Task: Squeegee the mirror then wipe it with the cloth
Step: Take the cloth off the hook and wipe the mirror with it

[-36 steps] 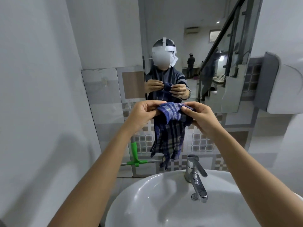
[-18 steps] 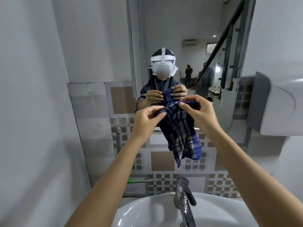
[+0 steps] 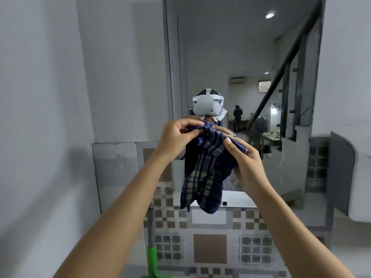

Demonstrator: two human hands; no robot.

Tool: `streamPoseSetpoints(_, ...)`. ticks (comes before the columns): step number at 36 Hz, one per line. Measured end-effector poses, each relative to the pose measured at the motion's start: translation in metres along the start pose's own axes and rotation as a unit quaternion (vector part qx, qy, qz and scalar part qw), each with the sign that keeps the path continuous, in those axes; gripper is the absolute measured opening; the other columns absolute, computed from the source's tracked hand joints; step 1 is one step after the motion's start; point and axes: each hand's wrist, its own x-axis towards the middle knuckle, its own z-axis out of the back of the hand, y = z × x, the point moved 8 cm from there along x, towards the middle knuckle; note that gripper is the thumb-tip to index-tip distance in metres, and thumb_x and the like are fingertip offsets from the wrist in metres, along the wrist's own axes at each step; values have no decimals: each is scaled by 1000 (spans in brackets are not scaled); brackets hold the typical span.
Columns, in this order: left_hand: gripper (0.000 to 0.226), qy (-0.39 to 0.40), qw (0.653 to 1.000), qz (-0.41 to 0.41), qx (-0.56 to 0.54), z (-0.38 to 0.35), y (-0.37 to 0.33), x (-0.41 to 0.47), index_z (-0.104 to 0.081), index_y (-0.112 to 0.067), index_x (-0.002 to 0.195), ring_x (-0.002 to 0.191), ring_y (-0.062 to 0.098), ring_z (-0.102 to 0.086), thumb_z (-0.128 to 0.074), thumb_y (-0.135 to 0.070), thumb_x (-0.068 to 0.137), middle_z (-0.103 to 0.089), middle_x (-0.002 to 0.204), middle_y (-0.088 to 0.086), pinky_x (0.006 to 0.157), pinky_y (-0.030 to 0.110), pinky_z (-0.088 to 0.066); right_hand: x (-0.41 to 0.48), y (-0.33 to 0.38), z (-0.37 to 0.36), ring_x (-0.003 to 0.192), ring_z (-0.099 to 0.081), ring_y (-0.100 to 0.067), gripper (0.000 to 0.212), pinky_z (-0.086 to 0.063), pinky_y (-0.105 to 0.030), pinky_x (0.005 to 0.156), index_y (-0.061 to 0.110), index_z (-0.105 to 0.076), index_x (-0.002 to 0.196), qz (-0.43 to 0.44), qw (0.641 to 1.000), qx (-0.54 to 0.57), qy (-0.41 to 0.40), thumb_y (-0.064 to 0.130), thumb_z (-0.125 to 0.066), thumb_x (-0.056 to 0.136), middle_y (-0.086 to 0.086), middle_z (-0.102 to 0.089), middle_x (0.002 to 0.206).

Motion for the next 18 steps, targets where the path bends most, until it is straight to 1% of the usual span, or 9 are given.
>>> streamPoseSetpoints(2,16,5,1000,-7,-19,4,-2,19,-72,-7,95,94,13,-67,-69,-5,79,-72,99,6,90,28,-51,14,6,-3,115,-58,-26,28,-49,-40,93,15,-69,108,-5,999,22,-37,29,-66,85,-12,-60,124)
streamPoseSetpoints(4,15,2,1000,-6,-24,7,-2,36,-72,-12,94,95,13,-67,-69,-8,80,-72,98,3,91,32,-51,29,12,-6,91,-65,-21,20,-53,-25,67,14,-71,100,-8,996,36,-77,28,-64,86,-11,-67,109)
streamPoseSetpoints(5,15,-4,1000,-9,-24,9,-3,44,-72,-16,95,95,11,-67,-68,-11,81,-72,97,0,91,31,-51,37,16,-6,81,-65,-19,17,-52,-23,61,14,-72,94,-4,995,37,-98,27,-63,88,-9,-70,97)
streamPoseSetpoints(7,16,-24,999,-23,-8,13,-6,53,-70,-21,100,93,2,-65,-66,-22,85,-71,97,-8,89,23,-50,57,24,-4,72,-61,-19,19,-52,-29,66,14,-72,79,-2,989,20,-149,27,-63,88,-8,-68,80)
streamPoseSetpoints(9,21,-62,997,-33,15,20,-5,53,-67,-22,106,86,-9,-60,-58,-32,89,-66,94,-17,83,12,-47,79,35,5,70,-58,-21,27,-51,-38,71,11,-70,70,5,979,-11,-203,34,-66,83,-8,-66,73)
streamPoseSetpoints(11,16,-95,993,-57,39,24,3,46,-63,-28,103,85,-13,-56,-51,-31,93,-62,88,-24,82,9,-42,99,52,12,64,-53,-18,38,-51,-35,66,4,-65,70,25,967,-61,-246,42,-65,77,-6,-61,67)
streamPoseSetpoints(13,21,-107,984,-85,111,22,21,42,-58,-24,112,106,-2,-55,-47,-31,96,-62,105,-21,95,18,-42,113,78,19,55,-41,-8,44,-39,-22,55,-3,-55,63,67,949,-121,-283,36,-62,83,-6,-49,57)
streamPoseSetpoints(15,39,-89,968,-107,210,12,45,39,-46,-17,131,132,9,-36,-43,-35,97,-45,138,-7,110,28,-33,122,103,24,50,-37,-5,39,-34,-17,48,-2,-58,66,112,927,-174,-312,29,-59,88,-12,-55,59)
streamPoseSetpoints(18,54,-91,958,-136,235,3,61,33,-32,-14,143,143,9,-14,-44,-33,94,-20,154,-4,113,18,-19,136,126,20,53,-40,-5,28,-34,-8,46,0,-64,80,173,905,-218,-323,24,-57,91,-6,-57,68)
